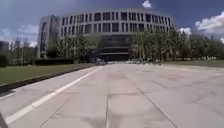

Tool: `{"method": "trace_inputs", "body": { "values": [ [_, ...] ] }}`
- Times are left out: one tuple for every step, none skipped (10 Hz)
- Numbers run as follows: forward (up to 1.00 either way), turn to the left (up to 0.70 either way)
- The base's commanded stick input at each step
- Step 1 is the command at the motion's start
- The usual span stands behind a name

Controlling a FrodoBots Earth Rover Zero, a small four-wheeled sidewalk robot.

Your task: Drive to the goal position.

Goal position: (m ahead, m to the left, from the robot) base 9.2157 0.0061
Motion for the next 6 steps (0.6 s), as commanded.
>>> {"method": "trace_inputs", "body": {
  "values": [
    [0.85,0.01],
    [0.85,0.01],
    [0.85,0.01],
    [0.85,0.01],
    [0.85,0.01],
    [0.85,0.01]
  ]
}}
